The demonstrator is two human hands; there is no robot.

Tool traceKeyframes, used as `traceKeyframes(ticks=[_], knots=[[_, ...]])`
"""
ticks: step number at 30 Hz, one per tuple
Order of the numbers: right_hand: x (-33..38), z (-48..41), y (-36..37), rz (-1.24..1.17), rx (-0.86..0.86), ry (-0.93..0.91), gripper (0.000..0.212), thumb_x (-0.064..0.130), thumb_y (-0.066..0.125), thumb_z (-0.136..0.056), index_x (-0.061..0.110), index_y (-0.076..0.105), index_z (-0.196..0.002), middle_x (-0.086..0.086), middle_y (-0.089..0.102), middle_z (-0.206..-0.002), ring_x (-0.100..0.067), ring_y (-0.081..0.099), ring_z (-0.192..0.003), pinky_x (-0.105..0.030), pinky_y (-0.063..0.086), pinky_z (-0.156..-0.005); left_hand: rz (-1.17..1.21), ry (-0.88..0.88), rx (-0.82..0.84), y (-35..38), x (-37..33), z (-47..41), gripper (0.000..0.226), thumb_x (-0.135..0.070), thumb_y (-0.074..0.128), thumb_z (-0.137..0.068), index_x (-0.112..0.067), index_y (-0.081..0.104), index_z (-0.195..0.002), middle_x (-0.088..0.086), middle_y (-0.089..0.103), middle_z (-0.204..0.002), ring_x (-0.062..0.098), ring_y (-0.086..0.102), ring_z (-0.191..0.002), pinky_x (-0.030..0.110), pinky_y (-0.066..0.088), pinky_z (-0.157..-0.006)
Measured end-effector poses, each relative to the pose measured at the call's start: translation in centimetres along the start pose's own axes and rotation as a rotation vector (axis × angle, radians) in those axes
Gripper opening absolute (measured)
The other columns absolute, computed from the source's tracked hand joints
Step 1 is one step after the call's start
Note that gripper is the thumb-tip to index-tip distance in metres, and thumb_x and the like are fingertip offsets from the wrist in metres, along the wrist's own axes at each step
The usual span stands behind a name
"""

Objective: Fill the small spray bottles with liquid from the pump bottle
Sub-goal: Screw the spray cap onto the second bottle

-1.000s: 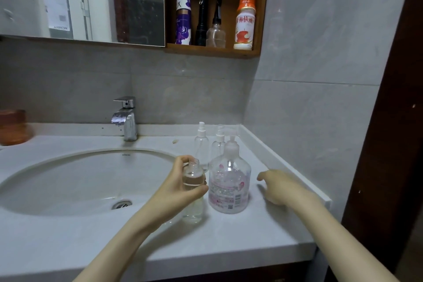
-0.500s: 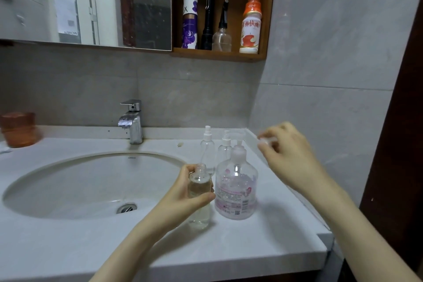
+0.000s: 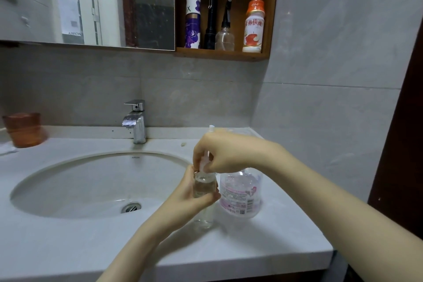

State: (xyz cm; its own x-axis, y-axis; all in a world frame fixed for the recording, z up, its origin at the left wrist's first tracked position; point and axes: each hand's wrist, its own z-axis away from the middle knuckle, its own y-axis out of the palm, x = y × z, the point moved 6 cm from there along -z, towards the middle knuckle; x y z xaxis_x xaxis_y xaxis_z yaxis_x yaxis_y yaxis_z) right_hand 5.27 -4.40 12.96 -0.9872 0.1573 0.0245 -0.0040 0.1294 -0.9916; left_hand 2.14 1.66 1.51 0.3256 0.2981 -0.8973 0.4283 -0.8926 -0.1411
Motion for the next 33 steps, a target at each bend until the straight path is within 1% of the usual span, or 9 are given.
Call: traceKeyframes(ticks=[4,8,14,17,21,23,26,29,33], knots=[[-0.5,-0.8,0.9,0.028,-0.033,0.031,0.017,0.025,0.059,-0.089,0.011,0.067,-0.092,-0.004,0.064,-0.087,-0.021,0.056,-0.08,-0.029,0.046,-0.064,-0.044,-0.009,-0.007,-0.4,0.3,-0.1,0.044,-0.021,0.066,-0.074,-0.018,0.044,-0.111,-0.01,0.058,-0.084,0.006,0.057,-0.084,0.025,0.05,-0.08],[-0.7,-0.8,1.3,0.13,-0.022,0.074,0.046,0.056,0.055,-0.086,0.015,0.058,-0.106,-0.004,0.055,-0.092,-0.026,0.057,-0.085,-0.032,0.041,-0.066,-0.086,0.016,0.016,-0.1,0.3,-0.4,0.03,-0.017,0.065,-0.078,-0.006,0.046,-0.099,-0.006,0.052,-0.075,0.005,0.05,-0.072,0.015,0.044,-0.067],[-0.7,-0.5,0.0,0.029,0.05,-0.008,0.013,0.024,0.062,-0.088,0.012,0.066,-0.091,-0.001,0.064,-0.076,-0.008,0.053,-0.048,-0.013,0.036,-0.034,-0.026,-0.004,0.001,-0.4,0.6,-0.3,0.047,-0.02,0.068,-0.071,-0.018,0.043,-0.111,-0.009,0.059,-0.083,0.006,0.059,-0.085,0.025,0.05,-0.08],[-0.7,-0.9,0.4,0.191,-0.041,0.047,0.046,0.05,0.055,-0.089,0.01,0.052,-0.067,-0.006,0.052,-0.065,-0.021,0.052,-0.059,-0.026,0.033,-0.045,-0.027,0.014,0.014,-0.2,0.5,-0.4,0.039,-0.015,0.064,-0.075,-0.017,0.043,-0.107,-0.012,0.056,-0.077,0.005,0.056,-0.079,0.019,0.048,-0.075],[-0.9,-0.5,0.0,0.025,0.082,-0.006,0.023,0.032,0.064,-0.086,0.022,0.06,-0.106,0.002,0.065,-0.091,-0.016,0.065,-0.073,-0.019,0.039,-0.045,-0.019,-0.006,-0.006,-0.2,0.8,-0.2,0.045,-0.019,0.067,-0.073,-0.017,0.043,-0.11,-0.009,0.058,-0.081,0.006,0.058,-0.082,0.022,0.049,-0.076],[-0.8,-0.9,0.2,0.071,0.061,-0.024,0.01,0.026,0.061,-0.088,0.016,0.064,-0.088,-0.002,0.067,-0.081,-0.018,0.065,-0.064,-0.019,0.049,-0.058,-0.022,-0.007,0.001,-0.5,0.9,-0.2,0.05,-0.023,0.069,-0.071,-0.023,0.043,-0.113,-0.011,0.06,-0.081,0.007,0.059,-0.084,0.025,0.05,-0.08],[-0.8,-1.4,0.8,0.178,-0.026,0.044,0.045,0.047,0.053,-0.092,0.011,0.05,-0.064,-0.008,0.049,-0.061,-0.032,0.063,-0.088,-0.034,0.045,-0.065,-0.037,0.011,0.013,-0.3,0.7,-0.3,0.044,-0.017,0.066,-0.074,-0.021,0.043,-0.111,-0.013,0.059,-0.076,0.006,0.057,-0.08,0.022,0.049,-0.076],[-0.7,-0.8,1.1,0.052,0.114,0.035,0.03,0.043,0.056,-0.09,0.017,0.059,-0.103,-0.009,0.063,-0.086,-0.025,0.065,-0.086,-0.027,0.043,-0.052,-0.057,0.024,0.009,-0.1,0.7,-0.2,0.037,-0.017,0.064,-0.075,-0.01,0.044,-0.106,-0.01,0.054,-0.076,0.006,0.052,-0.077,0.019,0.047,-0.072],[-0.4,-0.9,1.1,0.131,0.11,0.026,0.024,0.031,0.054,-0.093,0.01,0.063,-0.1,-0.01,0.067,-0.091,-0.024,0.062,-0.068,-0.024,0.039,-0.048,-0.059,0.026,-0.002,-0.7,0.7,-0.1,0.045,-0.02,0.066,-0.074,-0.012,0.043,-0.112,-0.008,0.055,-0.082,0.008,0.054,-0.081,0.024,0.048,-0.076]])
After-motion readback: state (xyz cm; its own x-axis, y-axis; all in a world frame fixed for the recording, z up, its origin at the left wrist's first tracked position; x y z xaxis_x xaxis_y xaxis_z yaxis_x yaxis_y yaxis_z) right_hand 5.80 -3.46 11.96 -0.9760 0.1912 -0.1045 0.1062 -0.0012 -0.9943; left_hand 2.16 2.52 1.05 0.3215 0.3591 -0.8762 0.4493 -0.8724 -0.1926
